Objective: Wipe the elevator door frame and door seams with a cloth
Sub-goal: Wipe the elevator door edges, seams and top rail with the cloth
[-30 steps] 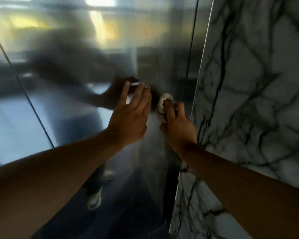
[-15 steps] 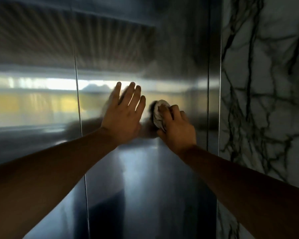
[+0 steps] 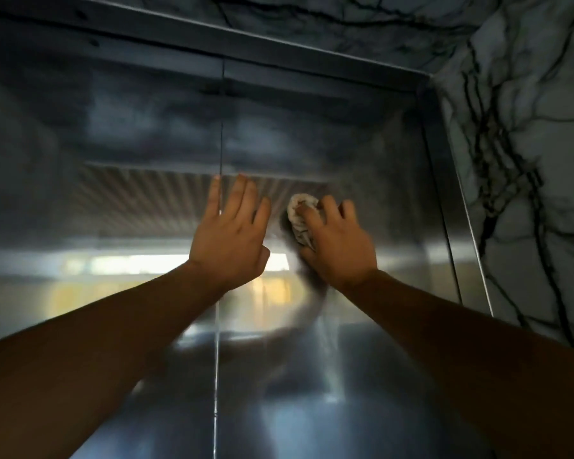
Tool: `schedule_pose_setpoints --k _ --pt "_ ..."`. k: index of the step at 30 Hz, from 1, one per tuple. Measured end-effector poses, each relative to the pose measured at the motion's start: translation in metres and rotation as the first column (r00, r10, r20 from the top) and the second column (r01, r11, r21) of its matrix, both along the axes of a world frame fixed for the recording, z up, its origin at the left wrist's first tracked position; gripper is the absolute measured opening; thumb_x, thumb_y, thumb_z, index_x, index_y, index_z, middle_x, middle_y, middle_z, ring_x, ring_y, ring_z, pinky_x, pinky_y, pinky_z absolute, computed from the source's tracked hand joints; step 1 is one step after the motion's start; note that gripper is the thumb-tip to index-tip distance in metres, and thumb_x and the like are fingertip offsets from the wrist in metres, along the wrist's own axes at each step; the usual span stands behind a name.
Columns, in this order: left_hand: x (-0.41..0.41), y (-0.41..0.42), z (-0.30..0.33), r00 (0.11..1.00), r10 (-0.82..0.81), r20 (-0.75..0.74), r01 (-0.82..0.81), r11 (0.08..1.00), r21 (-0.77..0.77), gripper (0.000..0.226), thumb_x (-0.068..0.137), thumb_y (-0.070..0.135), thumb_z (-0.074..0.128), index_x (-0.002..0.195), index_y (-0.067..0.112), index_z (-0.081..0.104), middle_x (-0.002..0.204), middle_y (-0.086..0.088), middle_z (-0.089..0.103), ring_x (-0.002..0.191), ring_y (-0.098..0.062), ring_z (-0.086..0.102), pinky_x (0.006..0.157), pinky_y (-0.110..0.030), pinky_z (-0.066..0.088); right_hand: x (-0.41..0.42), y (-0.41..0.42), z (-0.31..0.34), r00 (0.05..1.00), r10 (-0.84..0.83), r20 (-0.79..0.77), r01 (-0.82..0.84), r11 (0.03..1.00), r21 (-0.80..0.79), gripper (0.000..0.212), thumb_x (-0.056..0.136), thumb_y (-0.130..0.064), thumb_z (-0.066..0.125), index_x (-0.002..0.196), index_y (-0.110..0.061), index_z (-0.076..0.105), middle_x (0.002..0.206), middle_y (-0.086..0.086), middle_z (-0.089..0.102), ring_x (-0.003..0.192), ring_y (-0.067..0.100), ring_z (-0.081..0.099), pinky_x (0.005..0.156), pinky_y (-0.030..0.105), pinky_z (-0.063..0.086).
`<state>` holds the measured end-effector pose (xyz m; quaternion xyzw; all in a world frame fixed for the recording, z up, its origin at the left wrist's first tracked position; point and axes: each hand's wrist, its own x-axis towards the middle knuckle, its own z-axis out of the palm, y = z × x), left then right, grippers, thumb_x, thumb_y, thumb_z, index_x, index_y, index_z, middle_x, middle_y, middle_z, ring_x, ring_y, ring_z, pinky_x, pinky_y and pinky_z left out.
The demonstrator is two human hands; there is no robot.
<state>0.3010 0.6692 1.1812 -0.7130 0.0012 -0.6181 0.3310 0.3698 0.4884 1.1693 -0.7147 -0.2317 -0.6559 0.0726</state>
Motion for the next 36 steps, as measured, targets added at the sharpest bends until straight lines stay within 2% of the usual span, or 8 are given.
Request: schedule_pose_setpoints --k 6,11,15,20,22,25,31,36 --pt "-0.025 0.041 0.055 0.989 0.107 0.103 -0.099 0.992 -0.079 0.079 0.085 0.052 0.048 0.147 0.006 0.035 0.156 -0.028 0.029 0.15 -0.04 0.016 0.119 -0.065 0.007 -0.006 0.039 0.064 0.992 0.034 0.123 -0.039 0.999 0.036 0.064 0.08 -0.037 0.071 0.137 -0.028 0.045 0.133 0.008 0.042 0.116 0.037 0.039 0.064 0.037 0.051" --pt "-0.037 0.069 0.1 0.977 0.135 0.163 -0.118 0.987 -0.109 0.073 0.092 0.05 0.029 0.153 0.009 0.024 0.158 -0.025 0.025 0.151 -0.039 0.012 0.12 -0.061 0.004 -0.022 0.074 0.116 0.971 0.076 0.227 -0.088 0.995 0.044 0.066 0.083 -0.026 0.065 0.143 -0.03 0.039 0.141 0.007 0.038 0.126 0.04 0.032 0.075 0.042 0.053" --pt "-0.039 0.08 0.128 0.974 0.136 0.18 -0.107 0.98 -0.165 0.081 0.091 0.052 0.038 0.157 0.01 0.017 0.161 -0.023 0.02 0.153 -0.036 0.007 0.121 -0.06 0.001 -0.023 0.095 0.148 0.962 0.053 0.269 -0.067 0.997 0.043 0.063 0.088 -0.027 0.058 0.147 -0.026 0.036 0.15 0.008 0.032 0.132 0.043 0.027 0.093 0.048 0.047" --pt "-0.027 0.079 0.148 0.975 0.042 0.219 0.015 0.968 -0.252 0.081 0.088 0.052 0.042 0.154 0.009 0.023 0.16 -0.021 0.024 0.152 -0.035 0.011 0.123 -0.056 0.004 -0.011 0.111 0.174 0.933 0.059 0.355 -0.091 0.993 0.075 0.056 0.093 -0.029 0.057 0.146 -0.024 0.04 0.149 0.008 0.034 0.132 0.044 0.029 0.105 0.051 0.038" --pt "-0.021 0.081 0.154 0.97 0.004 0.243 0.065 0.959 -0.275 0.079 0.087 0.05 0.043 0.153 0.009 0.026 0.158 -0.021 0.027 0.151 -0.034 0.013 0.123 -0.055 0.006 -0.007 0.115 0.182 0.918 0.062 0.392 -0.097 0.993 0.07 0.053 0.095 -0.028 0.052 0.146 -0.023 0.04 0.149 0.009 0.035 0.133 0.043 0.028 0.105 0.052 0.036" --pt "-0.014 0.083 0.165 0.965 0.002 0.263 0.074 0.959 -0.275 0.076 0.088 0.049 0.042 0.151 0.008 0.029 0.157 -0.021 0.028 0.151 -0.033 0.014 0.123 -0.056 0.006 -0.003 0.122 0.2 0.887 0.067 0.458 -0.13 0.986 0.107 0.053 0.094 -0.03 0.058 0.144 -0.024 0.042 0.146 0.009 0.039 0.128 0.043 0.034 0.103 0.053 0.039" --pt "-0.013 0.086 0.193 0.945 0.045 0.323 0.047 0.961 -0.271 0.078 0.085 0.053 0.03 0.149 0.01 0.033 0.158 -0.02 0.027 0.151 -0.034 0.013 0.123 -0.057 0.006 -0.006 0.128 0.239 0.887 0.104 0.449 -0.144 0.988 0.056 0.062 0.094 -0.029 0.055 0.15 -0.025 0.029 0.152 0.009 0.027 0.127 0.044 0.033 0.103 0.054 0.04" --pt "-0.018 0.092 0.218 0.927 0.096 0.363 0.014 0.957 -0.29 0.076 0.09 0.05 0.038 0.152 0.009 0.027 0.161 -0.019 0.022 0.152 -0.035 0.008 0.122 -0.058 0.006 -0.012 0.137 0.267 0.917 0.085 0.391 -0.126 0.989 0.08 0.063 0.094 -0.023 0.055 0.149 -0.027 0.026 0.152 0.008 0.022 0.122 0.044 0.035 0.103 0.054 0.038"
